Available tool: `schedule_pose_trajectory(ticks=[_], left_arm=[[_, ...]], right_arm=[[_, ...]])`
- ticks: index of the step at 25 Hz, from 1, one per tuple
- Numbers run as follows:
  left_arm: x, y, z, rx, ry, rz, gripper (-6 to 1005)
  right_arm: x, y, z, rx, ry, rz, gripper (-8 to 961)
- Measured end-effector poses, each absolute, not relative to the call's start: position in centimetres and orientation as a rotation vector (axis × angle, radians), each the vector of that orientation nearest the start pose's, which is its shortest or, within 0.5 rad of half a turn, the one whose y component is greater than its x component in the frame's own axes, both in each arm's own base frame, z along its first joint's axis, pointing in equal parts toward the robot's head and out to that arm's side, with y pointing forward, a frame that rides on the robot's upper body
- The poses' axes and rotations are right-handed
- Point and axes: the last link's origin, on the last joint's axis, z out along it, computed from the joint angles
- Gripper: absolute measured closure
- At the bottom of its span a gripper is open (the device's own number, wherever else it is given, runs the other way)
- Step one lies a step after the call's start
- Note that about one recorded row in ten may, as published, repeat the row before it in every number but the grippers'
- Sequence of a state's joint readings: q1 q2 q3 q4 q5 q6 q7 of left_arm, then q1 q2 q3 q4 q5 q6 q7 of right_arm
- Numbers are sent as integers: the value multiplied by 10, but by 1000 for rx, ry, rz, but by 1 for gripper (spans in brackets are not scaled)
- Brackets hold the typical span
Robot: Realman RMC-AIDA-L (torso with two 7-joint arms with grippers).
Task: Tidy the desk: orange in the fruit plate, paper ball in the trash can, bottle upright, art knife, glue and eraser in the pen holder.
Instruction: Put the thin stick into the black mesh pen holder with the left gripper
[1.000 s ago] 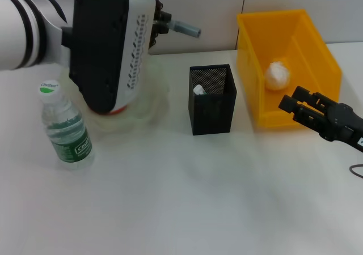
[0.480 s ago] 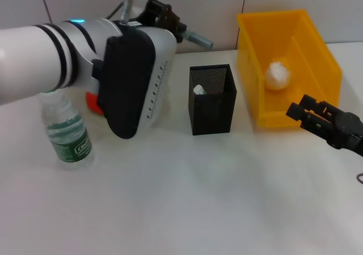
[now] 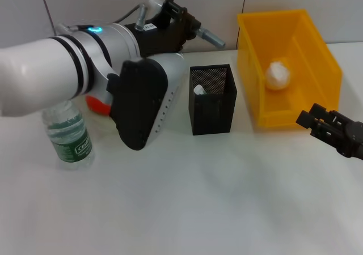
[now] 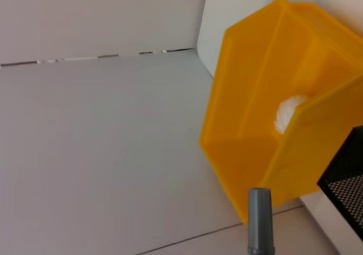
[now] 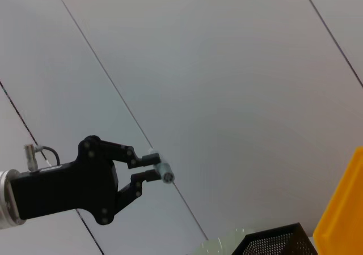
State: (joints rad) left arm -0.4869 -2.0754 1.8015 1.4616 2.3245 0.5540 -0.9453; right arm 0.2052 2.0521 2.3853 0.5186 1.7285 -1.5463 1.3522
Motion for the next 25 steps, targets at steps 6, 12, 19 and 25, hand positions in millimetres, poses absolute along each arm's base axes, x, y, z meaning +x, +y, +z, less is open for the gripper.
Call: schedule_pose_trajectory(ticks=[6,12,19,25], left_arm=[[-71,389,-48,-1850,1476,366,879],[-74,392,-57,-1848,1514,389,879],[-75,397,-66,-1783,1570,431,878],[-74,400,-68,-1707,1624,468,878]], right_arm=[[332,261,35,-2099,973,1161,220],[331,262,34,-2104,976,1166,220],[332,263,36,-2102,987,1165,220],[330,268,37,-2107,994,1171,220]])
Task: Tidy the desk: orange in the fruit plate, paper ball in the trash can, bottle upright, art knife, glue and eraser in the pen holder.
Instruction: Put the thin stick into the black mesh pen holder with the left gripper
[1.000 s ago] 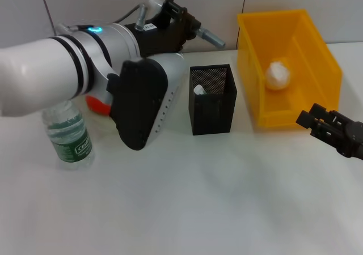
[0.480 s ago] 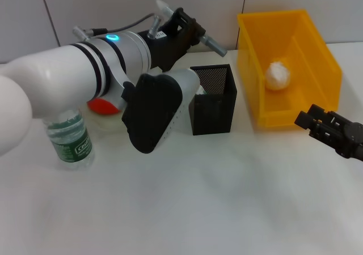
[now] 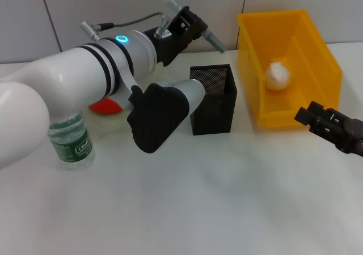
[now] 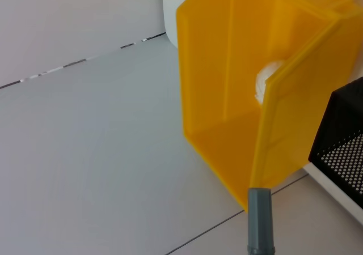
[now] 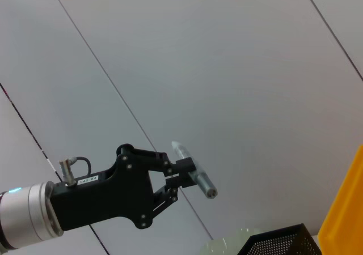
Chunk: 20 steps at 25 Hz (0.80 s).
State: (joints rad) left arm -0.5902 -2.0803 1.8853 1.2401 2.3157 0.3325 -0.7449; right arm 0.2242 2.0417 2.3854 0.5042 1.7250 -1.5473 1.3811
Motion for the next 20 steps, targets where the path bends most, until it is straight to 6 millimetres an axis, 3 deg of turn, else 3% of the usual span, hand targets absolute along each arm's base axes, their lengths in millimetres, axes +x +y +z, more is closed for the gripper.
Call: schedule_pose_trajectory(ticks=[10,20], left_arm=[[-80,402,-79,-1575,1671,534,878],[-82,404,-86,-1578,1694,547,878]], right_arm=[[330,264,37,-2109,999,1181,220],[330,262,36,-2110,1000,1188,220]])
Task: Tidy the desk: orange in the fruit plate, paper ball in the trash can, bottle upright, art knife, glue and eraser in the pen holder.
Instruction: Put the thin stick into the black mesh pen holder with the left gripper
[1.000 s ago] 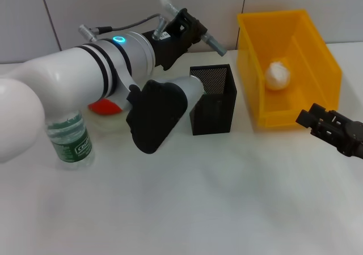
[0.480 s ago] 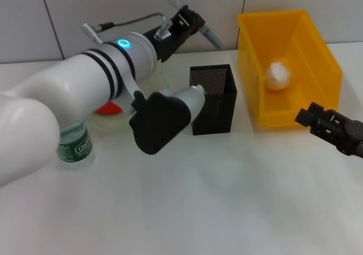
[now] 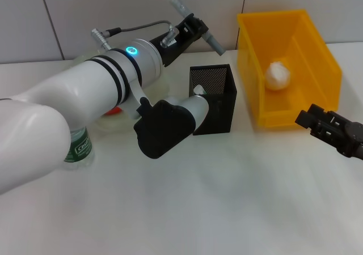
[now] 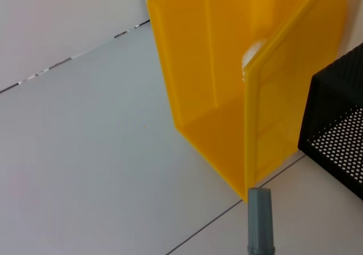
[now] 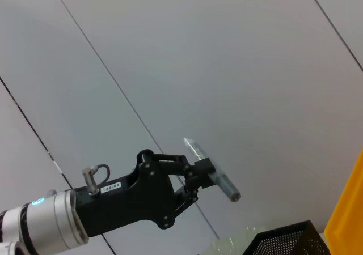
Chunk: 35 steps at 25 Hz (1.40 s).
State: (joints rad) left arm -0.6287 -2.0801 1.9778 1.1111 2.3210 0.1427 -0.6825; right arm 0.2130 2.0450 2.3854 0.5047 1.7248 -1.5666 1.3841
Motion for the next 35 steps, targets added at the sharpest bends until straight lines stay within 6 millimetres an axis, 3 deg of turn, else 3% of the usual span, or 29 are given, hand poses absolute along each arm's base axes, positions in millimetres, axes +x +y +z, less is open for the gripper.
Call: schedule_pose_trajectory(ticks=[16,35], left_arm=[[-91,409,-88,-1545,1698,589,879],[-99,399,-104,-1410,1774,627,870]], right_arm=[[329,262,32,-2101,1006,1197,220],[326,263,25,-2104,997,1203,220]])
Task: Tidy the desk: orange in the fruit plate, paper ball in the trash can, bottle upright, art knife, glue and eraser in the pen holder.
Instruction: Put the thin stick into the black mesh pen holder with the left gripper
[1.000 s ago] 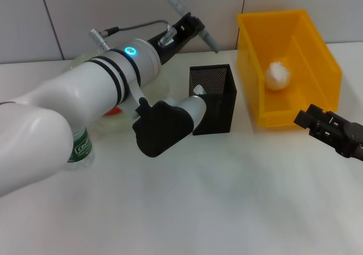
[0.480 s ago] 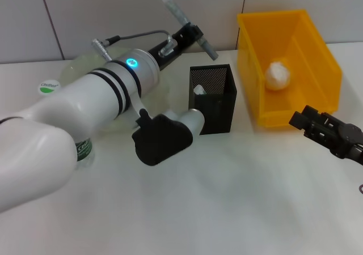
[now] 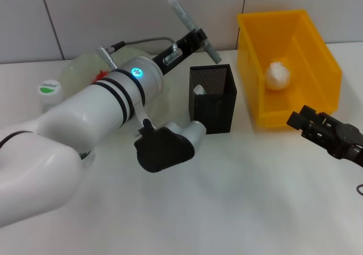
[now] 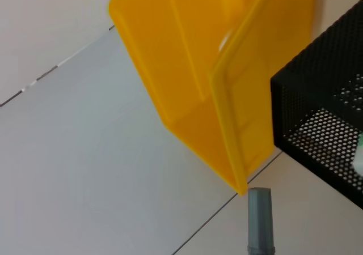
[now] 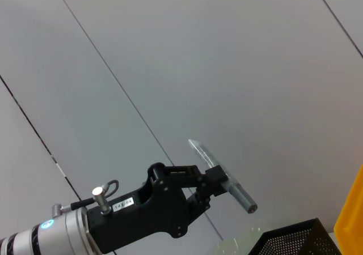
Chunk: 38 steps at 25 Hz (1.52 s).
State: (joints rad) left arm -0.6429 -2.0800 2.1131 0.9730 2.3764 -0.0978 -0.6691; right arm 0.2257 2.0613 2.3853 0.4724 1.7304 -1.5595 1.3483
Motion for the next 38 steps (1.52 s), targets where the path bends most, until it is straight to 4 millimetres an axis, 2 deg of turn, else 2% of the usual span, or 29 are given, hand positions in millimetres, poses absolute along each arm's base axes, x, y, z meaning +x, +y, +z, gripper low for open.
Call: schedule_pose_trajectory(ticks=[21,38], left_arm=[[-108,391,-114,-1316,1837,645,860],[-126,390,-119,-1247,1920,712,851]], right_arm=[[324,264,24,-2115,995,1205,220],[319,267,19,-2126,993,1223,220]])
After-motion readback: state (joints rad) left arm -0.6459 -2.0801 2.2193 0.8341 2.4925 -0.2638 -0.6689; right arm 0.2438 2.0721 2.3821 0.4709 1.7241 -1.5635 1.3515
